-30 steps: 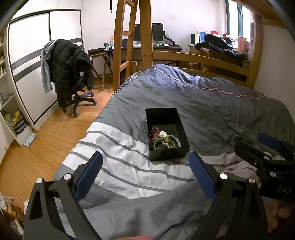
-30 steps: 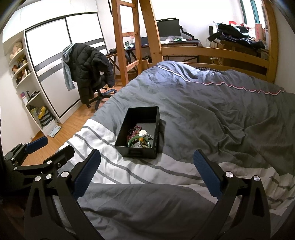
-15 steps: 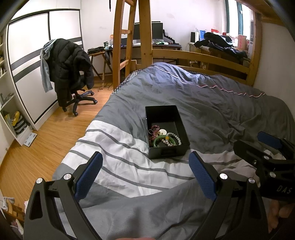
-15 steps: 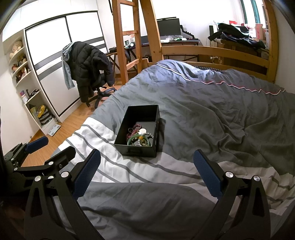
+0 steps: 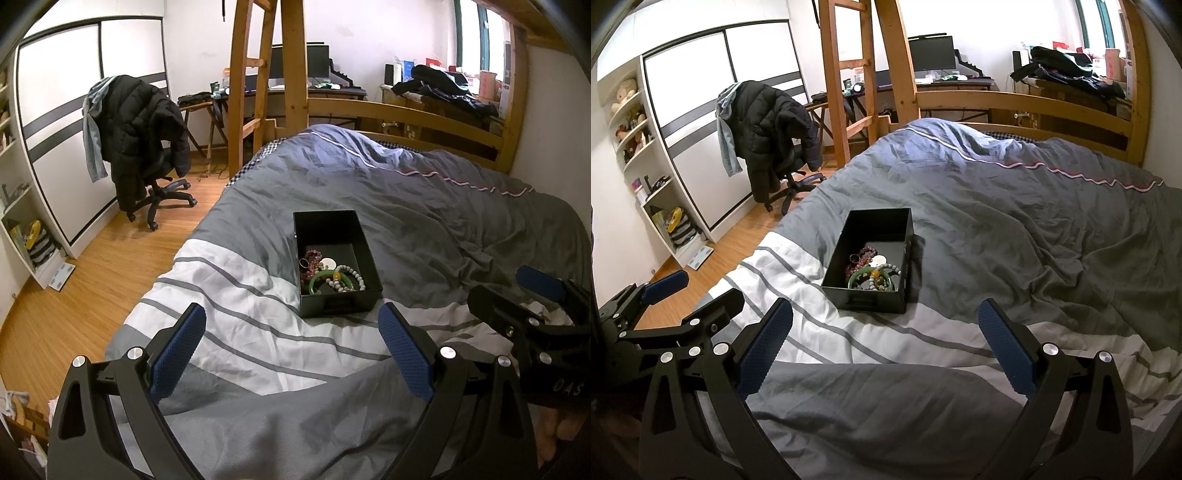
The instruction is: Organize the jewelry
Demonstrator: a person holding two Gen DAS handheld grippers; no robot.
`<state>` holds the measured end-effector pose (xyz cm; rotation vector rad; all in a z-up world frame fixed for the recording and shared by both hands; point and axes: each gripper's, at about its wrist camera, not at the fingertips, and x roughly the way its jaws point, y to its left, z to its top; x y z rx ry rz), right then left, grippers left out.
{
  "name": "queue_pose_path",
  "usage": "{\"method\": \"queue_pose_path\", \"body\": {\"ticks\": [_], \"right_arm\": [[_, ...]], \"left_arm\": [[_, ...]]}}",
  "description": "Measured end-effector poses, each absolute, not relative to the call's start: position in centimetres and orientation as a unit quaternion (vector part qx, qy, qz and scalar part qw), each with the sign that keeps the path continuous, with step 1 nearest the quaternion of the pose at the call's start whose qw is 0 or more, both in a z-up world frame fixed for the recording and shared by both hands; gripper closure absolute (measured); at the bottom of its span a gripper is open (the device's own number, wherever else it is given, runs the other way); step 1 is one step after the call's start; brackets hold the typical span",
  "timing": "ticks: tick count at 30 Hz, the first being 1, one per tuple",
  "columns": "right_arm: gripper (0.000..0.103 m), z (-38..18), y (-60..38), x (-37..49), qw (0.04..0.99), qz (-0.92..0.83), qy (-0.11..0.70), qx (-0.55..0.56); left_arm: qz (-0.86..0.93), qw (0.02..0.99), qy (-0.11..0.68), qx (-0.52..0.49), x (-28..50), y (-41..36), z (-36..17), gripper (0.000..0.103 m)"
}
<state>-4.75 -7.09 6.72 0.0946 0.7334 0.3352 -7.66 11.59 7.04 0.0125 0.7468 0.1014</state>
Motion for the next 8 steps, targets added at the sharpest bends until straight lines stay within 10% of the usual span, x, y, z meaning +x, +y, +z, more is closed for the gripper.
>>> {"method": "queue_pose_path", "body": {"ticks": [8], "right_arm": [[0.004,5.85,-6.79,-5.21,0.917,0.165,0.361,0.044]], "left_arm": [[0.056,0.928,0.368,0.003,-7.43,11.58,7.0,0.01]]}}
